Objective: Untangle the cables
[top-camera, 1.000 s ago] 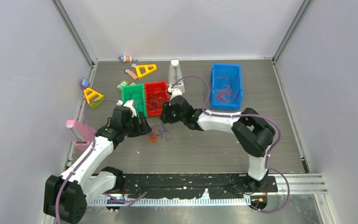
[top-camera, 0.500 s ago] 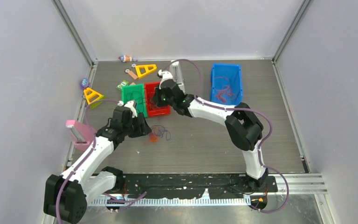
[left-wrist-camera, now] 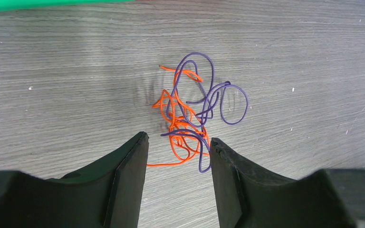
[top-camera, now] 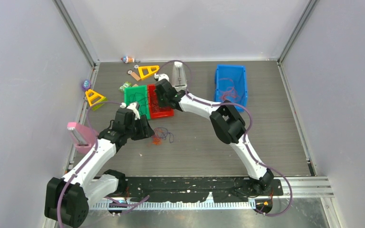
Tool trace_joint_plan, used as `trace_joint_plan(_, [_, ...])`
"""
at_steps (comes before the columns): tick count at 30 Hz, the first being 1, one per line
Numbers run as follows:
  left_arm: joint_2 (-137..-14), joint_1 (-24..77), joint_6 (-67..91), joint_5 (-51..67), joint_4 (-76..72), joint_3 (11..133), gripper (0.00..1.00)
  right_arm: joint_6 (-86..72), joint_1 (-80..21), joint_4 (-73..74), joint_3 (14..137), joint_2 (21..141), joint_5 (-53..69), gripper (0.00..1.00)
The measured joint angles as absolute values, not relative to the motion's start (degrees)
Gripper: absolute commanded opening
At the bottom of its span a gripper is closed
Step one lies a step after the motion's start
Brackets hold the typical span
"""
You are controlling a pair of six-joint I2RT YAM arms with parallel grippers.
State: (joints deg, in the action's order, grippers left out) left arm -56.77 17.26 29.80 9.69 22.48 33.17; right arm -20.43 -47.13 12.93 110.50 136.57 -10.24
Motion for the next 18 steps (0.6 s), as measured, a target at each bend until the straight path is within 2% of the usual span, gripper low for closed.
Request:
trace_joint_plan(3, [-56.90, 17.26, 29.80, 9.69, 22.46, 33.17, 0.51, -20.53, -47.13, 14.33, 111.74, 136.66, -9.45, 0.29])
trace_joint_plan(9, [-57.25, 17.26, 29.80, 9.72, 22.46, 33.17, 0.52, -19.49, -47.22, 16.29, 110.61, 135.44, -8.82, 0.46])
trace_joint_plan(10, [-57.28, 17.26, 29.80, 9.72, 22.46, 33.17, 0.52, -19.33, -47.27, 16.56, 109.91, 134.43, -8.82, 0.52])
trace_joint_plan(12, [-57.28, 17.26, 29.80, 9.80, 22.44, 33.17, 0.52, -19.14, -47.29, 16.78, 107.77, 131.63, -8.62, 0.63])
trace_joint_plan(14, [-57.34, 17.26, 29.78, 10.09, 22.39, 33.17, 0.53, -19.18, -47.29, 16.56, 104.55, 127.48, -8.27, 0.71])
trace_joint_plan(18, [-57.39, 17.26, 29.61, 10.52, 22.17, 33.17, 0.54, -19.27, -47.29, 13.54, 95.74, 117.49, -6.94, 0.78])
